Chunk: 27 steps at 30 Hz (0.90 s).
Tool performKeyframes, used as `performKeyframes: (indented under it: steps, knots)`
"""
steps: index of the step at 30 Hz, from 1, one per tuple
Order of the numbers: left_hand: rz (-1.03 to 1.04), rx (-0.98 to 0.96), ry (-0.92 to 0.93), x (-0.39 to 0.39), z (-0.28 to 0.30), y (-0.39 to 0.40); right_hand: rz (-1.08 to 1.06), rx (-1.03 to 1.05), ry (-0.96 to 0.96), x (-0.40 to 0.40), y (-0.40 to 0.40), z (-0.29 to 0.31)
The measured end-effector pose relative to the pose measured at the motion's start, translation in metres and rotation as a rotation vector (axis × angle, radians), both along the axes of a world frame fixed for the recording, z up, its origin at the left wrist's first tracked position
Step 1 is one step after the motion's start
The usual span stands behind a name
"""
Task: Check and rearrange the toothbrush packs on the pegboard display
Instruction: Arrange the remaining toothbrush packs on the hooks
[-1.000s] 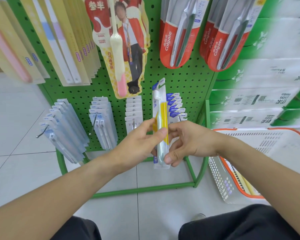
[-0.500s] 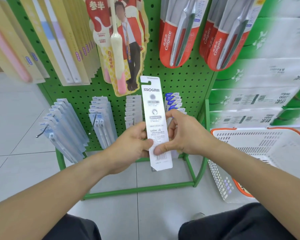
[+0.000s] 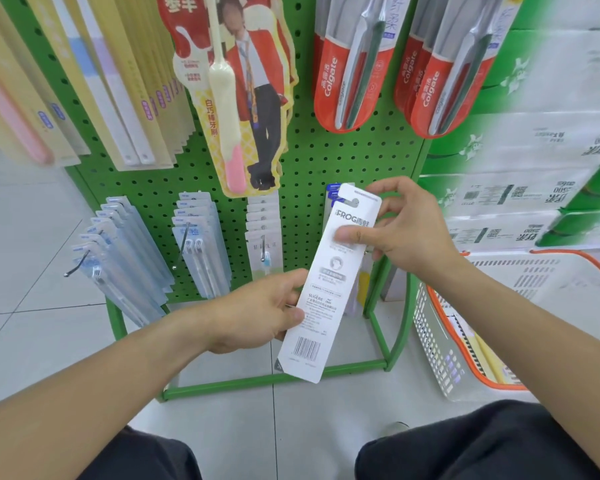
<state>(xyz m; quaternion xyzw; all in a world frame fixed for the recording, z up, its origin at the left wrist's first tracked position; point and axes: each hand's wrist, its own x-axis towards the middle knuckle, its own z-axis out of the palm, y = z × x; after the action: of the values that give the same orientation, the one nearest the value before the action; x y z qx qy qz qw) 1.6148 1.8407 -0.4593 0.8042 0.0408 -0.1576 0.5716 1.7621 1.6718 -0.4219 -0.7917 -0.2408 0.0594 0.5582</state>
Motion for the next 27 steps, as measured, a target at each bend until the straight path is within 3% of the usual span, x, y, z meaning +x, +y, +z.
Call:
performKeyframes:
  steps: [9, 16, 22, 24, 27]
  knots:
    - [0.014, 0.203, -0.015, 0.002, -0.012, 0.005, 0.005, 0.079, 0.056, 0.008, -0.008, -0.002]
    - [0.13, 0.47, -0.325, 0.006, -0.011, -0.016, 0.048, 0.135, 0.172, 0.0, -0.006, 0.007]
    - [0.023, 0.733, -0.203, 0.011, -0.019, -0.022, 0.255, 0.048, 0.282, -0.002, -0.003, 0.007]
    - [0.101, 0.711, -0.184, 0.015, -0.023, -0.015, 0.317, -0.031, 0.22, 0.003, -0.007, 0.001]
    - [0.201, 0.628, -0.187, 0.021, -0.031, -0.002, 0.368, -0.268, -0.081, 0.013, -0.013, -0.01]
